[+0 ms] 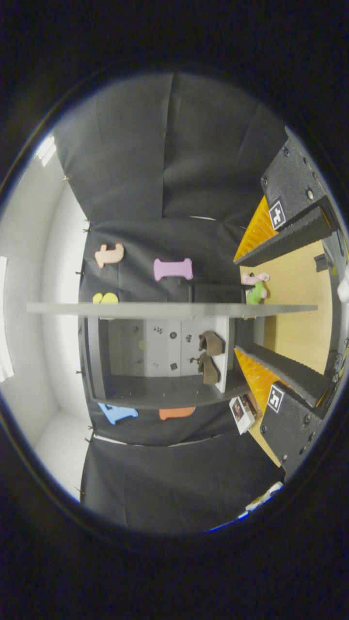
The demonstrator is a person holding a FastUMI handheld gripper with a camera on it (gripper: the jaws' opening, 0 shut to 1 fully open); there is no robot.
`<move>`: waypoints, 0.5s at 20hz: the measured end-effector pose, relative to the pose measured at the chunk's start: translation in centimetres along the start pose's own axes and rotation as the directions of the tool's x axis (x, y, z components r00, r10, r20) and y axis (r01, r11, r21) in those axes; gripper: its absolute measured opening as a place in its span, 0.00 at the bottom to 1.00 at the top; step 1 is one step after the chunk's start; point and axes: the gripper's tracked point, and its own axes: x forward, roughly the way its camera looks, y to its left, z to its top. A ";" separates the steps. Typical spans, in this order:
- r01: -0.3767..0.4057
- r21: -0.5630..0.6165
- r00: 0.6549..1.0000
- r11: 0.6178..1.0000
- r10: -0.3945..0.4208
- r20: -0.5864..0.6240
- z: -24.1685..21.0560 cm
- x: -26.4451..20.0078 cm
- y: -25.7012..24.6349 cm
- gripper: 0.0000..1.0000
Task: Open the shoe cabinet door, grab the shoes and put them into the shoe cabinet, then close the shoe cabinet door.
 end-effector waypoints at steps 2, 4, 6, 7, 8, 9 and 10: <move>0.011 0.017 1.000 1.000 -0.011 -0.003 0.2 1.2 -3.0 1.00; -0.019 0.034 1.000 0.999 0.019 -0.012 0.4 3.1 -4.7 1.00; -0.063 0.042 0.998 0.997 0.064 -0.024 0.6 5.3 -5.7 1.00; -0.087 0.043 0.996 0.995 0.088 -0.026 0.8 6.4 -5.9 1.00; -0.110 0.037 0.993 0.993 0.111 -0.027 0.9 7.5 -5.8 1.00; -0.140 0.031 0.990 0.990 0.141 -0.023 1.2 8.2 -5.4 1.00; -0.169 0.023 0.985 0.985 0.169 -0.022 1.4 8.7 -4.9 1.00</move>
